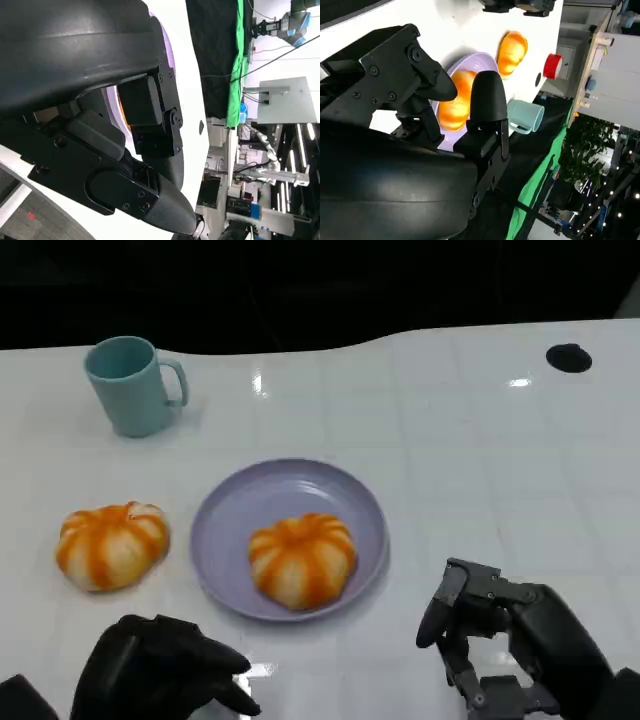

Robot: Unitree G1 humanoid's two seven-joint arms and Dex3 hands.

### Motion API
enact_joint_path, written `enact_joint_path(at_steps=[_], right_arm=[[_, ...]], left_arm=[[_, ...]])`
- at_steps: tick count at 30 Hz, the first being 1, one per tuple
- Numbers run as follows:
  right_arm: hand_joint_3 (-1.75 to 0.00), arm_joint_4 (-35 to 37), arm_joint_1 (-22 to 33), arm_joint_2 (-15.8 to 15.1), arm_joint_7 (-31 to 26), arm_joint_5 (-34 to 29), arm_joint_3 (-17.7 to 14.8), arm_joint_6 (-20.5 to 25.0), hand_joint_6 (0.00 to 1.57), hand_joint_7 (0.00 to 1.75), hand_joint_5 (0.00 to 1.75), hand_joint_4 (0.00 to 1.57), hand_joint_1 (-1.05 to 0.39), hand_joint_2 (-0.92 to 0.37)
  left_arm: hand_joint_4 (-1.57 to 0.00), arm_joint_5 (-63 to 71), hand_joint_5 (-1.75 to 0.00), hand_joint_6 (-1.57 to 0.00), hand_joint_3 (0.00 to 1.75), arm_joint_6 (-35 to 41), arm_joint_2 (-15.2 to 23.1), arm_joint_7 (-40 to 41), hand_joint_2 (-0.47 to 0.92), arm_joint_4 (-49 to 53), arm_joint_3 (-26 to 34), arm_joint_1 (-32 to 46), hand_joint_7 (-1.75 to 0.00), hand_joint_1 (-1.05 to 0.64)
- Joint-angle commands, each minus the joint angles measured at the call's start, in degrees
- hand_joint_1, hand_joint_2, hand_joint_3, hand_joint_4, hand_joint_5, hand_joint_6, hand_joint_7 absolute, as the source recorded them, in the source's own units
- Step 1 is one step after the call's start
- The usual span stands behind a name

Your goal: Grasp the bread from the table and place it into the plate.

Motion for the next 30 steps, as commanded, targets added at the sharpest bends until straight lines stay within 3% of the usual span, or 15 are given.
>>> enact_joint_path(at_steps=[1, 30], right_arm=[[-1.33, 1.3, -0.6, -0.1, -0.1, 0.2, -0.9, -1.7, 0.65, 1.58, 1.75, 0.82, -0.05, -0.45], [-1.34, 2.9, -1.4, 0.1, 1.0, 0.7, -1.4, -2.7, 0.66, 1.56, 1.75, 0.84, -0.05, -0.42]], left_arm=[[-1.57, 0.2, -0.33, -1.57, 0.0, -0.1, 0.8, 0.3, 0.8, -0.5, 0.2, 0.7, -0.07, -1.05], [-1.57, 0.6, -0.33, -1.57, 0.01, -0.5, 0.8, 0.5, 0.81, -0.3, 0.2, 0.6, -0.07, -1.05]])
